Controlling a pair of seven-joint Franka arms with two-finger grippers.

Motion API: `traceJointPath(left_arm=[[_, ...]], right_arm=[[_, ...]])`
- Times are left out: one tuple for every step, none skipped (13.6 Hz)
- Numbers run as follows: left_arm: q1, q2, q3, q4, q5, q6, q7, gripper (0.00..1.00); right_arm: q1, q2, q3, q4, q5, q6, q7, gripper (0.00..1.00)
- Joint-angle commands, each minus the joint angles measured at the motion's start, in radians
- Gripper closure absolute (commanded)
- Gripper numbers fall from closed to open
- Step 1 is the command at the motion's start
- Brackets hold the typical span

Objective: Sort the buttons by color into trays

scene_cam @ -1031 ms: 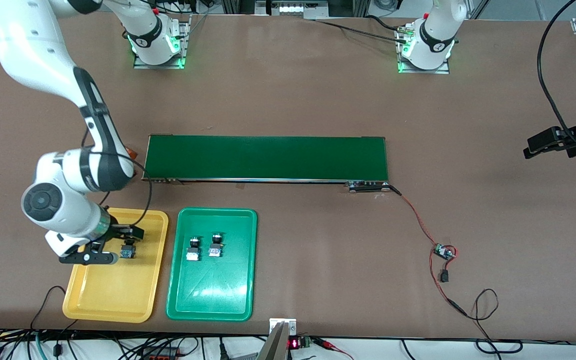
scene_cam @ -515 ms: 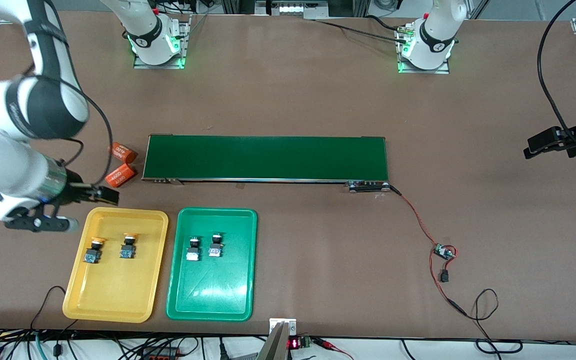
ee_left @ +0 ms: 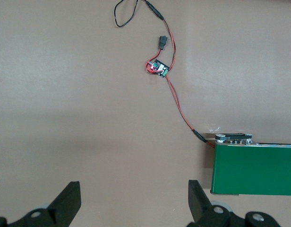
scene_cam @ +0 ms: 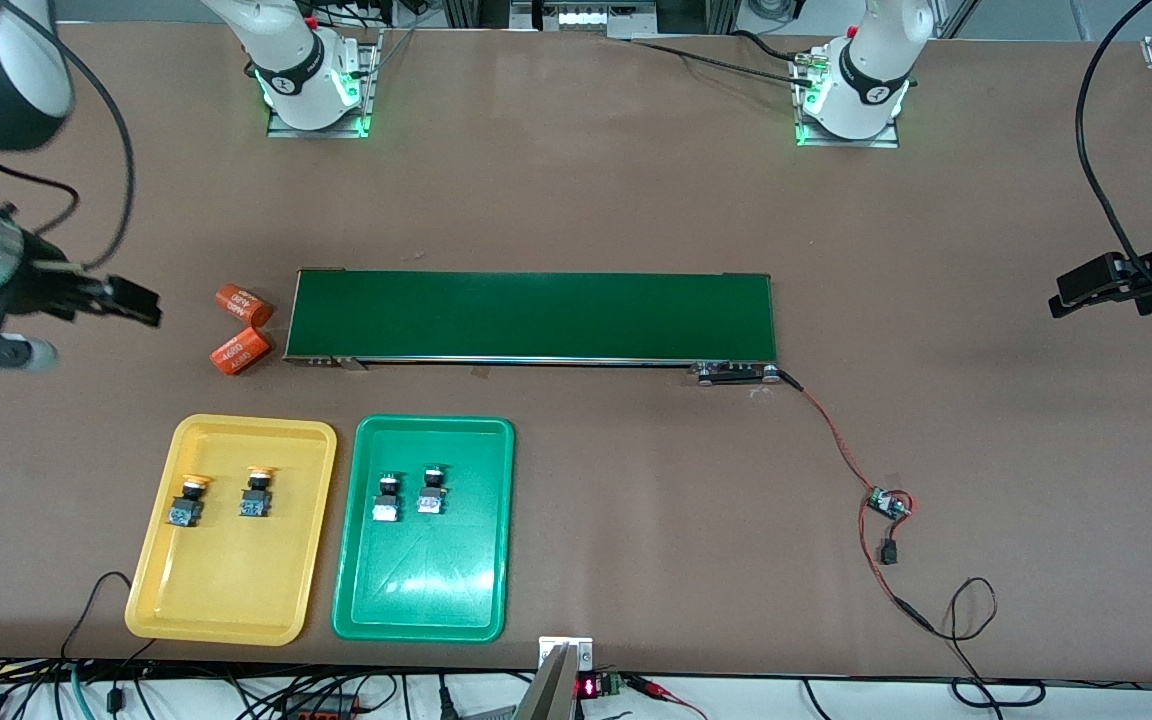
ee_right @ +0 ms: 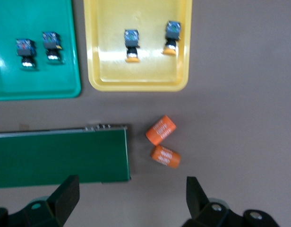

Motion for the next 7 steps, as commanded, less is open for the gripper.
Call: traceJointPath(left_arm=[[0.002,-0.013,0.002,-0.004,-0.008,0.005,0.016,0.0],[0.002,-0.013,0.002,-0.004,-0.008,0.005,0.016,0.0],[0.002,-0.013,0.002,-0.004,-0.008,0.005,0.016,0.0],[0.002,-0.013,0.002,-0.006,-0.008,0.005,0.016,0.0],[0.002,-0.013,0.002,-0.006,-0.008,0.006,0.016,0.0],[0.002,-0.013,0.002,-0.006,-0.007,0.006,0.016,0.0],[0.002,-0.013,0.002,-0.004,-0.007,0.006,0.016,0.0]], right_arm=[[-0.01,-0.082,-0.018,-0.092,0.021,-0.034,-0.024,0.0],[-0.01,-0.108,-0.03,-0.12,0.024,-0.067,-0.022,0.0],[-0.01,-0.114,-0.043,-0.134,0.053,-0.113,-0.021,0.0],[-0.01,-0.114,-0.059,-0.134,0.087,-0.132,-0.021,0.0],[-0.009,-0.113,-0.064,-0.131,0.09,-0.128,-0.022,0.0],[-0.01,-0.107,-0.064,-0.131,0.09,-0.118,-0.027,0.0],[-0.01,-0.101,-0.064,-0.127,0.084,-0.097,-0.03,0.0]])
